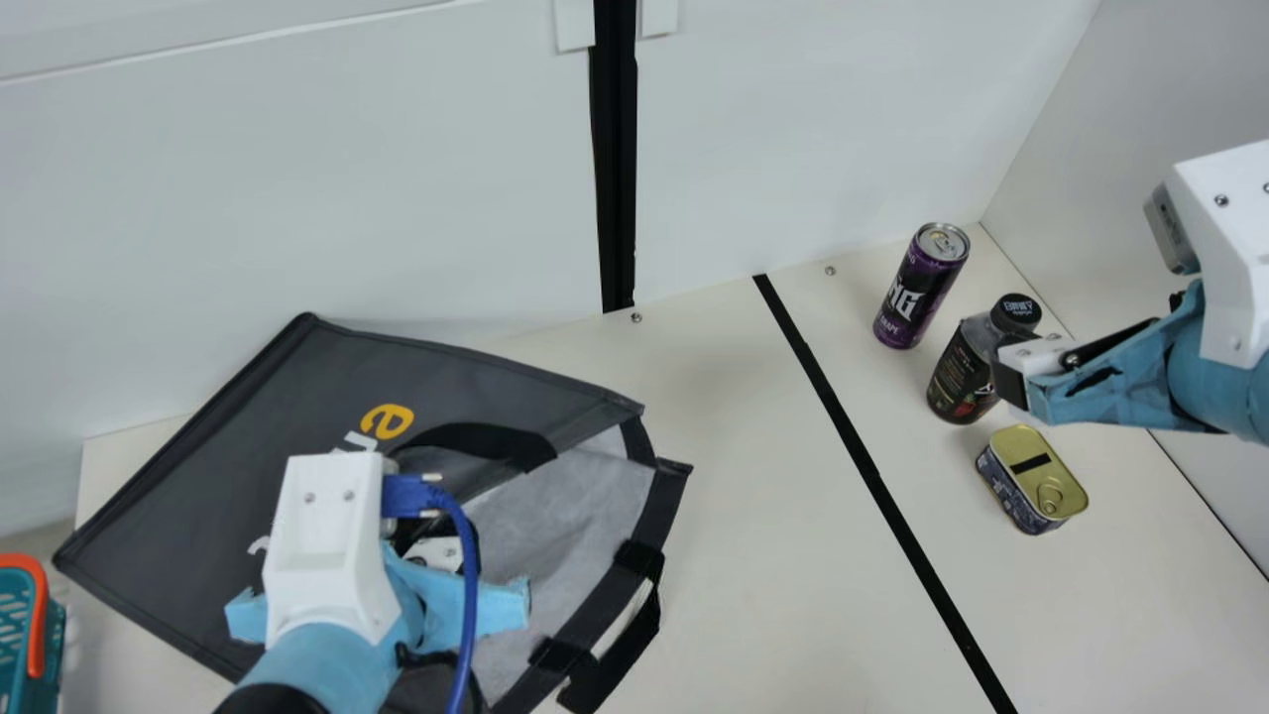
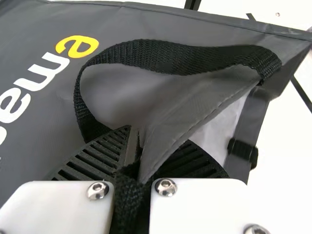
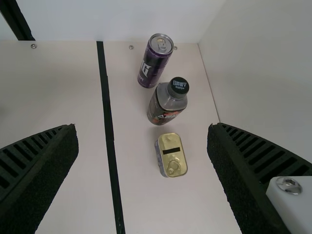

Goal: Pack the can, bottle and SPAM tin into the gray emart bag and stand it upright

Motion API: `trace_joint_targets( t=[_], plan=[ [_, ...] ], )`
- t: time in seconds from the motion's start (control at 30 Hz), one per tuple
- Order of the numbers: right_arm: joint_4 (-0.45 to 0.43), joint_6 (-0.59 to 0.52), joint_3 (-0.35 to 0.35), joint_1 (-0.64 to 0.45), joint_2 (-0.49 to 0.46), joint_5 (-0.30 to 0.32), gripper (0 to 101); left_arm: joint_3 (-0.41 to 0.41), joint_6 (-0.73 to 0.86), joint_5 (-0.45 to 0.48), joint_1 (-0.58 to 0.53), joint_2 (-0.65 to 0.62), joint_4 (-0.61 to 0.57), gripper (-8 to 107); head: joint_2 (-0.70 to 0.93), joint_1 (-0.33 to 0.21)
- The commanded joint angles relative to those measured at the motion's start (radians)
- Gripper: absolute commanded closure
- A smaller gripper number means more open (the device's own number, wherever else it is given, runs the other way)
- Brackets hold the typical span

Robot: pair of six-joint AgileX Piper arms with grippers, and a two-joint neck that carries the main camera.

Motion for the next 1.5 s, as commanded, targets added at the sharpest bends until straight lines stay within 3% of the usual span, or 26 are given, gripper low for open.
trace_joint_targets(
  t=[0.0, 0.33, 0.73, 1.1, 1.47],
  plan=[
    [0.0, 0.0, 0.0, 0.0, 0.0, 0.0, 6, 0.019, 0.006, -0.043, 0.02, -0.003, -0.013, 107, -0.001, -0.023],
    [0.0, 0.0, 0.0, 0.0, 0.0, 0.0, 6, 0.082, 0.064, -0.171, 0.09, 0.0, -0.104, 107, -0.001, -0.023],
    [0.0, 0.0, 0.0, 0.0, 0.0, 0.0, 6, 0.121, 0.187, -0.297, 0.145, 0.013, -0.303, 107, -0.001, -0.023],
    [0.0, 0.0, 0.0, 0.0, 0.0, 0.0, 6, 0.151, 0.391, -0.37, 0.181, 0.012, -0.61, 107, -0.001, -0.023],
    [0.0, 0.0, 0.0, 0.0, 0.0, 0.001, 6, 0.152, 0.649, -0.366, 0.228, 0.008, -0.913, 107, -0.001, -0.023]
  ],
)
